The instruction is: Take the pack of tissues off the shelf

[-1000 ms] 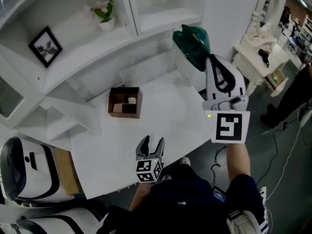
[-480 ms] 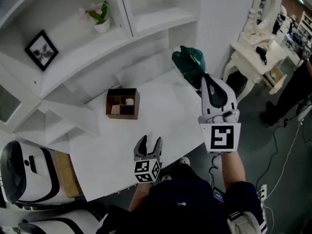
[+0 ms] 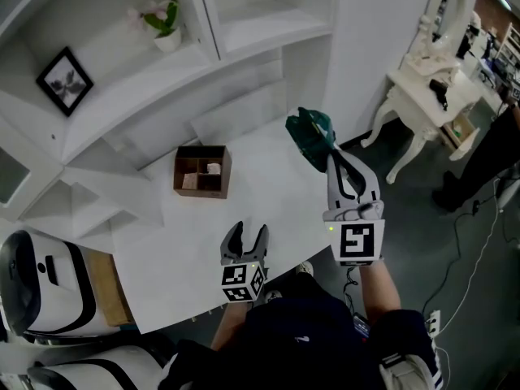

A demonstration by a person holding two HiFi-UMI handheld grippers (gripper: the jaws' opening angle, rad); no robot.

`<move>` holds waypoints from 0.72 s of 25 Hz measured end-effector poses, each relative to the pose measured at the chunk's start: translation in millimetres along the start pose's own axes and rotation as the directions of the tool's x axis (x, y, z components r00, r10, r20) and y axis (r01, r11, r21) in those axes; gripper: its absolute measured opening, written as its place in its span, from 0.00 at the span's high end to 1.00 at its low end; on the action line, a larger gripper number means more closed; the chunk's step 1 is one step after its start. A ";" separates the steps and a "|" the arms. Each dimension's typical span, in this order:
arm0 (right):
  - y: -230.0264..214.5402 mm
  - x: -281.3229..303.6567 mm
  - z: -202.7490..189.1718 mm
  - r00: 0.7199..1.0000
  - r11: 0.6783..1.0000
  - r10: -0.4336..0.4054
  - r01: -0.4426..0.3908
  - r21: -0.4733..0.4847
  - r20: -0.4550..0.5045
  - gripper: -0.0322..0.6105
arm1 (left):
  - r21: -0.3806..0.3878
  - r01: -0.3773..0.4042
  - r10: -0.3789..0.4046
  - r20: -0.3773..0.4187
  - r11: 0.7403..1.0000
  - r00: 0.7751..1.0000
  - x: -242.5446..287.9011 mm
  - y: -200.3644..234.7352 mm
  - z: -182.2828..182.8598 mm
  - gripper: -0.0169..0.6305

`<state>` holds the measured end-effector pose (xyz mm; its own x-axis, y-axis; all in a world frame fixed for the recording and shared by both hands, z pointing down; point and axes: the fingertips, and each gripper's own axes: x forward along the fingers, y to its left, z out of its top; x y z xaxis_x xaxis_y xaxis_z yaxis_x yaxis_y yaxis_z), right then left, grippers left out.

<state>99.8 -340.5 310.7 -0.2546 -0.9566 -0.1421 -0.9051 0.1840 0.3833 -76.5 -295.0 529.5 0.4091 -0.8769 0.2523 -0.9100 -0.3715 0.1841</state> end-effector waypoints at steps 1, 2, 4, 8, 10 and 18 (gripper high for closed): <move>2.1 0.5 -5.7 1.000 1.000 0.006 -0.006 0.012 -0.014 0.93 | 0.000 -0.001 0.001 -0.001 1.000 1.000 1.1 0.0 0.4 0.57; 4.0 1.0 -11.0 1.000 1.000 0.010 -0.009 0.029 -0.027 0.93 | 0.000 -0.003 0.003 -0.002 1.000 1.000 2.4 0.0 0.8 0.57; 7.1 1.5 -22.5 0.999 0.999 0.016 -0.014 0.049 -0.046 0.93 | 0.000 -0.005 0.005 -0.002 1.000 1.000 5.2 0.3 1.5 0.57; 19.5 -0.6 -42.2 0.998 0.999 0.039 -0.037 0.037 -0.055 0.93 | 0.000 -0.013 0.013 0.000 1.000 1.000 10.4 1.4 3.5 0.57; 29.3 -3.5 -54.1 0.997 0.998 0.056 -0.055 0.020 -0.054 0.93 | 0.000 -0.018 0.018 0.001 1.000 1.000 12.3 1.8 4.3 0.57; 56.8 -9.8 -98.5 0.988 0.994 0.107 -0.103 0.045 -0.115 0.93 | 0.003 -0.035 0.035 -0.003 0.999 0.999 17.0 2.7 1.4 0.57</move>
<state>84.5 -342.9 423.7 -0.3094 -0.9509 0.0058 -0.8887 0.2913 0.3540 -72.2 -311.4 533.0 0.3772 -0.8885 0.2613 -0.9239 -0.3415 0.1726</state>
